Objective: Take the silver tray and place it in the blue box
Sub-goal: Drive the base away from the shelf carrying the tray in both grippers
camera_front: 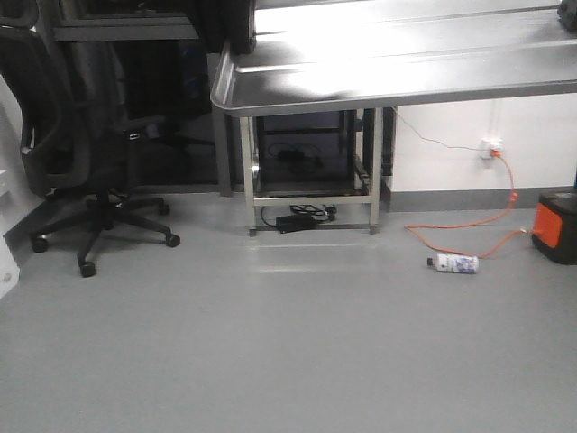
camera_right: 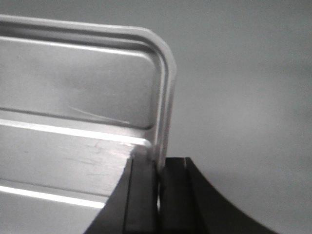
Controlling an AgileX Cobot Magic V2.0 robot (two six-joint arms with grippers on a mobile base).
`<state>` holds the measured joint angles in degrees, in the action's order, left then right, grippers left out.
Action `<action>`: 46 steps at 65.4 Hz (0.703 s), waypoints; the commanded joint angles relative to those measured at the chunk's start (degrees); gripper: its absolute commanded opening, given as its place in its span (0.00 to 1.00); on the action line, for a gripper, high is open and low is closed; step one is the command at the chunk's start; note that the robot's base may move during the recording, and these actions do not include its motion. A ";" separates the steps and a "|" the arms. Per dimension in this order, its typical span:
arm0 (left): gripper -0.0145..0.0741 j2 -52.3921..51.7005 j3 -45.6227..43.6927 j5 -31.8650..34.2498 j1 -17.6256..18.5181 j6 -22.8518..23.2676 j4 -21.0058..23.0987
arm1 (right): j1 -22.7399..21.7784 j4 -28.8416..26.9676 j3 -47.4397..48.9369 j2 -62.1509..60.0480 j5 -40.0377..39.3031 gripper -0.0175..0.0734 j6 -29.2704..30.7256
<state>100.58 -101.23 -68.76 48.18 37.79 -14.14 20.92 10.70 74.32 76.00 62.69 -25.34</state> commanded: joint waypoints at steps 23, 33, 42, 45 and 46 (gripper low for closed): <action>0.05 -2.52 -1.81 2.85 0.14 -1.53 -1.63 | -0.13 3.18 2.20 -1.93 -3.60 0.26 0.70; 0.05 -2.52 -1.81 0.92 0.14 -1.28 -3.55 | -0.13 3.18 2.20 -1.93 -3.60 0.26 0.70; 0.05 -2.63 -1.81 -0.68 0.14 -1.33 -4.69 | -0.13 3.18 2.20 -1.93 -3.60 0.26 0.70; 0.05 -2.63 -1.81 -1.25 0.14 -1.33 -4.94 | -0.13 3.18 2.20 -1.93 -3.60 0.26 0.70; 0.05 -2.63 -1.81 -1.37 0.14 -1.33 -4.92 | -0.13 3.18 2.20 -1.93 -3.60 0.26 0.70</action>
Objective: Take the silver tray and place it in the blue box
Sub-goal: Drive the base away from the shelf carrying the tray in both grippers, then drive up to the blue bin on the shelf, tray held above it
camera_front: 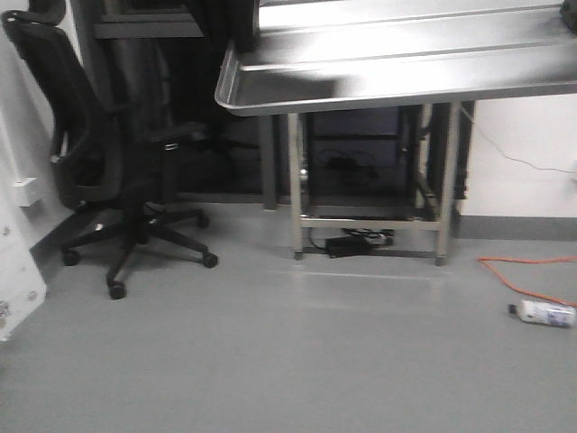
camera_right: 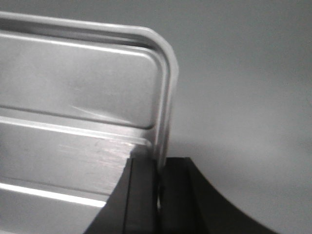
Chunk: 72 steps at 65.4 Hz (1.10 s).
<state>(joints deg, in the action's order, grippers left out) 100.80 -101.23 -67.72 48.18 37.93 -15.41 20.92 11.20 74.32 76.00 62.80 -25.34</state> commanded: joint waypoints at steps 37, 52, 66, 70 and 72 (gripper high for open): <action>0.05 -2.85 -1.81 -4.21 0.14 -1.46 -3.78 | -0.13 2.67 2.20 -1.93 -3.66 0.26 0.70; 0.05 -2.85 -1.81 -3.99 0.14 -1.46 -3.67 | -0.13 2.67 2.20 -1.93 -3.66 0.26 0.70; 0.05 -2.85 -1.81 -3.18 0.14 -1.46 -4.11 | -0.13 2.67 2.20 -1.93 -3.66 0.26 0.70; 0.05 -2.85 -1.81 -2.58 0.14 -1.46 -4.57 | -0.13 2.67 2.20 -1.93 -3.66 0.26 0.70; 0.05 -2.85 -1.81 -2.18 0.14 -1.46 -4.71 | -0.13 2.67 2.20 -1.93 -3.66 0.26 0.70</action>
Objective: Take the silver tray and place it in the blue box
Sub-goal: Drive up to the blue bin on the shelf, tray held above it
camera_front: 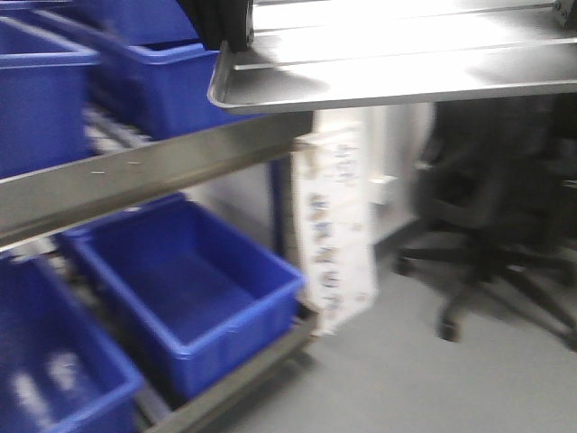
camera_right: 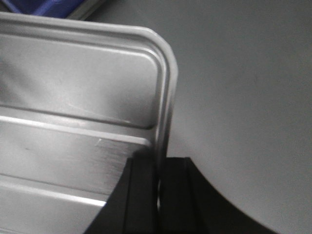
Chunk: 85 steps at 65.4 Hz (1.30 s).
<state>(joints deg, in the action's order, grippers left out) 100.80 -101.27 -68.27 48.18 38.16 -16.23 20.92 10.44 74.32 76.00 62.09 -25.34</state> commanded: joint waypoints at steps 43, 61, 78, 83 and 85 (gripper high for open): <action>0.05 -2.85 -1.98 -1.47 0.14 -1.70 -4.63 | -0.13 3.43 2.20 -1.93 -2.94 0.26 0.70; 0.05 -2.85 -1.98 -1.90 0.14 -1.70 -3.75 | -0.13 3.43 2.20 -1.93 -2.94 0.26 0.70; 0.05 -2.85 -1.98 -1.90 0.14 -1.70 -4.00 | -0.13 3.43 2.20 -1.93 -3.01 0.26 0.70; 0.05 -2.85 -1.98 -1.90 0.14 -1.70 -4.01 | -0.13 3.43 2.20 -1.93 -3.01 0.26 0.70; 0.05 -2.85 -2.03 -1.90 0.14 -1.70 -4.01 | -0.13 3.43 2.20 -1.93 -3.01 0.26 0.70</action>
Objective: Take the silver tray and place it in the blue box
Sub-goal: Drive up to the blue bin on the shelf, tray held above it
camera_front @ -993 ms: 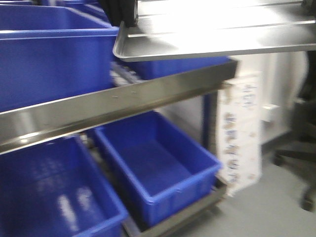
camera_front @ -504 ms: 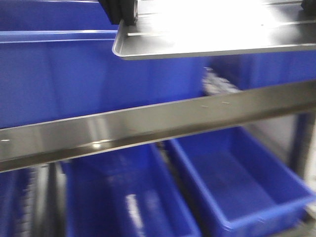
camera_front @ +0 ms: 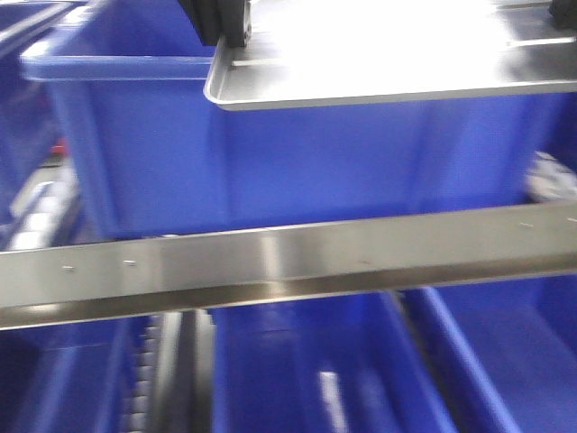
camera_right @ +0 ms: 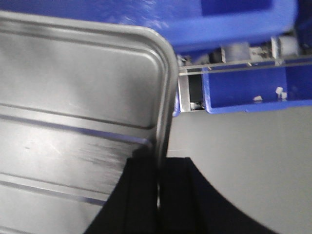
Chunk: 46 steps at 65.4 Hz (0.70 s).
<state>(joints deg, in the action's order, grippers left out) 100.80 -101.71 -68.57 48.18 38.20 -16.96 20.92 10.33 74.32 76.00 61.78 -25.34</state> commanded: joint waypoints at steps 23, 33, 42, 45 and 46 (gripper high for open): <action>0.05 -2.85 -3.22 -3.38 0.14 -1.73 -3.28 | -0.13 3.55 2.20 -1.93 -2.70 0.26 0.70; 0.05 -2.85 -3.22 -3.51 0.14 -1.73 -3.28 | -0.13 3.55 2.20 -1.93 -2.70 0.26 0.70; 0.05 -2.85 -3.22 -3.51 0.14 -1.73 -3.17 | -0.13 3.55 2.20 -1.93 -2.70 0.26 0.70; 0.05 -2.85 -3.22 -3.60 0.14 -1.73 -3.17 | -0.13 3.55 2.20 -1.93 -2.70 0.26 0.70; 0.05 -2.85 -3.22 -3.60 0.14 -1.73 -3.17 | -0.13 3.55 2.20 -1.93 -2.70 0.26 0.70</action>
<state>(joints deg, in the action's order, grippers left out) 100.80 -103.18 -69.54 48.18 37.88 -17.07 20.92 10.33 74.32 76.00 61.66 -25.43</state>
